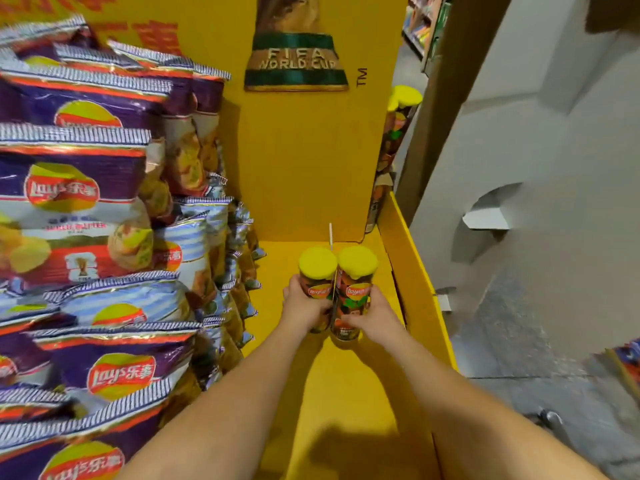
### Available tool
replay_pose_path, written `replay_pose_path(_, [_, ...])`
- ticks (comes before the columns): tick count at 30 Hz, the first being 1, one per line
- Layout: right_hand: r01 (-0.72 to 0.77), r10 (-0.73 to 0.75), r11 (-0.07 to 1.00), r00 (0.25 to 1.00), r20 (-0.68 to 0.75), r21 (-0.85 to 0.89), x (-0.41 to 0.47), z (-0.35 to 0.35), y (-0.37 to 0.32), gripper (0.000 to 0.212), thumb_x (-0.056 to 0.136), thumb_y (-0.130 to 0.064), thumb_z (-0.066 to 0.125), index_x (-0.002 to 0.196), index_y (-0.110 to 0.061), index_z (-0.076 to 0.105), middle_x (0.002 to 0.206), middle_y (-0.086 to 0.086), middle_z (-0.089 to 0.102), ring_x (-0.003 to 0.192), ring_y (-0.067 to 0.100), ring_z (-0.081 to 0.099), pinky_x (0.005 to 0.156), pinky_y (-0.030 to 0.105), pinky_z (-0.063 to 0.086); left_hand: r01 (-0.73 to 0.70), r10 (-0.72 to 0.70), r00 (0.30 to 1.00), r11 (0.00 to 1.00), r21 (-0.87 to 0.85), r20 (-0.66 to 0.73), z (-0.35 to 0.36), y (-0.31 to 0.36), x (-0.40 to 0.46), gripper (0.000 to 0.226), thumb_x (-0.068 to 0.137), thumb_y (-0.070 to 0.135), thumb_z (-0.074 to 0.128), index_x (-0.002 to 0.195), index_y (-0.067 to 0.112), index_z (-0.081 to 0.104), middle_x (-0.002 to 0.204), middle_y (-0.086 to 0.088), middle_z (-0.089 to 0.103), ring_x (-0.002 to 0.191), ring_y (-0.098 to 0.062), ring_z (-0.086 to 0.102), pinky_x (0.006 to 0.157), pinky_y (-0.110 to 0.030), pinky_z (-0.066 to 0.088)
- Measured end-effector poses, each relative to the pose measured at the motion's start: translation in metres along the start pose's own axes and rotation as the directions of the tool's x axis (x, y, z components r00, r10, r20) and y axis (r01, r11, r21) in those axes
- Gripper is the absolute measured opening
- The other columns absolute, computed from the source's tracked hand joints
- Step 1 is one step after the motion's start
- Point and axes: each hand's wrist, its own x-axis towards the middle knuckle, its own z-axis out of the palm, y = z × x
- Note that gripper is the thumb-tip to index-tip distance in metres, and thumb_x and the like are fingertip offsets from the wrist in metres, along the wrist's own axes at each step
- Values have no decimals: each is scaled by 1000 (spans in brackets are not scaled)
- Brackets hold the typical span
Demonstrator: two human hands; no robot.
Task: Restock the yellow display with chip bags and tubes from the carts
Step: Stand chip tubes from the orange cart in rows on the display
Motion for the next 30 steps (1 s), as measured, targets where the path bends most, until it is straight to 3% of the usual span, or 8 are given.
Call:
replay_pose_path(4, [28,-26,998,999,27,-52,54,21,15,75,66,-15,87,129,-20,46,128,1,57,117,16,54,100,35,46,27,-28,999,1000,-11,-34,2,-23,50,95,34,38,74,124,25,44,123,-7,53,113,-28,56,95,-52,49])
replay_pose_path(13, [79,-80,996,997,-8,-28,141,58,26,78,68,-20,85,134,-22,44,135,3,54,124,21,53,103,43,46,-28,17,990,997,-75,-140,-4,-8,99,68,70,0,76,129,14,46,120,-6,60,110,-27,58,89,-42,50])
replay_pose_path(16, [101,-102,995,994,-26,-24,155,67,16,74,72,-24,82,135,-19,43,136,4,53,125,23,52,102,41,46,-40,28,986,997,-68,-165,-11,-7,119,61,77,-5,71,126,21,45,109,2,56,103,-20,53,87,-37,46])
replay_pose_path(19, [148,-150,988,988,-42,-45,166,77,2,69,76,-31,79,134,-20,43,136,4,52,123,23,52,98,38,47,-3,-19,980,994,-109,-200,-19,-7,138,56,78,1,72,117,29,43,109,0,58,104,-26,56,94,-45,48])
replay_pose_path(22, [155,-169,975,982,-80,-156,169,82,-6,74,80,-35,75,142,-20,36,138,9,45,126,29,48,98,38,44,19,-45,975,993,-120,-218,-21,-11,149,64,76,8,76,129,24,43,116,-1,58,110,-27,56,97,-47,47])
replay_pose_path(26, [58,-67,990,995,-69,-131,161,90,-4,68,87,-34,69,143,-19,32,137,10,52,123,33,53,90,35,46,139,-157,957,986,-89,-244,-12,-22,151,89,75,26,81,145,22,27,139,-10,35,125,-32,43,105,-47,41])
replay_pose_path(28, [17,-21,996,999,-41,-91,160,95,0,67,88,-32,67,143,-19,30,137,7,55,123,31,54,88,34,46,222,-265,944,951,-217,-196,-3,-31,152,90,77,26,80,144,15,21,139,-14,42,119,-36,51,99,-50,47])
replay_pose_path(30, [-8,7,999,1000,-30,-40,165,98,3,69,88,-30,67,144,-20,28,137,6,55,122,30,55,86,32,45,233,-305,940,902,-364,-155,4,-33,153,70,79,20,77,129,14,28,122,-19,56,94,-36,63,81,-51,57])
